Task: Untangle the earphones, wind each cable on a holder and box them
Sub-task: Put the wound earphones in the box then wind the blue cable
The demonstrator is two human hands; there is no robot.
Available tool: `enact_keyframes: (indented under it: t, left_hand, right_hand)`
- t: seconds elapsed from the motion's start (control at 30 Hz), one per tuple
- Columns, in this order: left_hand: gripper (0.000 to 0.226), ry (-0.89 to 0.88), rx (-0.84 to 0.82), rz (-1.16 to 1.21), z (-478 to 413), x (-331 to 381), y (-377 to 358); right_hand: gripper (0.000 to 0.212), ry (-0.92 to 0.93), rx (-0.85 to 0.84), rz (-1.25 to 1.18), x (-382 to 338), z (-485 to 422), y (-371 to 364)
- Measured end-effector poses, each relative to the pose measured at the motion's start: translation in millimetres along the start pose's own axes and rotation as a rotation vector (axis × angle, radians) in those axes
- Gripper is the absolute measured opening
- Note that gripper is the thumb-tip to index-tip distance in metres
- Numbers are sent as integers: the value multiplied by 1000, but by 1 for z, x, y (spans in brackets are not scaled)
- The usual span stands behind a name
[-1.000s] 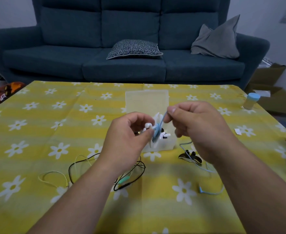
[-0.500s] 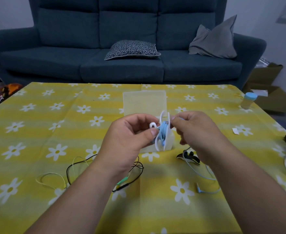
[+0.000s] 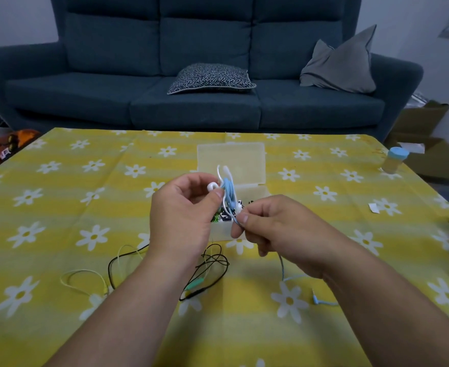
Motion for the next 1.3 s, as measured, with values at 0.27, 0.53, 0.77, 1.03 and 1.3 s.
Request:
enact_keyframes:
  t: [0.27,0.53,0.77,1.03,1.3]
  left_hand:
    - [15,-130,-124,-234,4,6,-11]
    - [17,-150,-395,-316,12,6,-31]
    - [19,1,-535,-42,18,3,-37]
    - [20,16,-511,105,17,5,-37]
    - [20,60,-193,173,7,-1,-17]
  right_hand:
    - [32,128,190,-151,-22,7,26]
    - [26,96,311,-306,-17,6,49]
    - [25,91,477,-115,-12,11,66]
    - [32,37,488,-107,-3,6,65]
    - [33,-77,93,-49,13,-2,18]
Point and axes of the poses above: each hand's wrist, its own z-axis away from the middle knuckle, its own y-axis out of the back of the hand, x = y × z, the point moved 7 cm from there along -z, towards the middle knuckle, and after that the axes turned 7 degrees about -z, right-handed, at the moved point
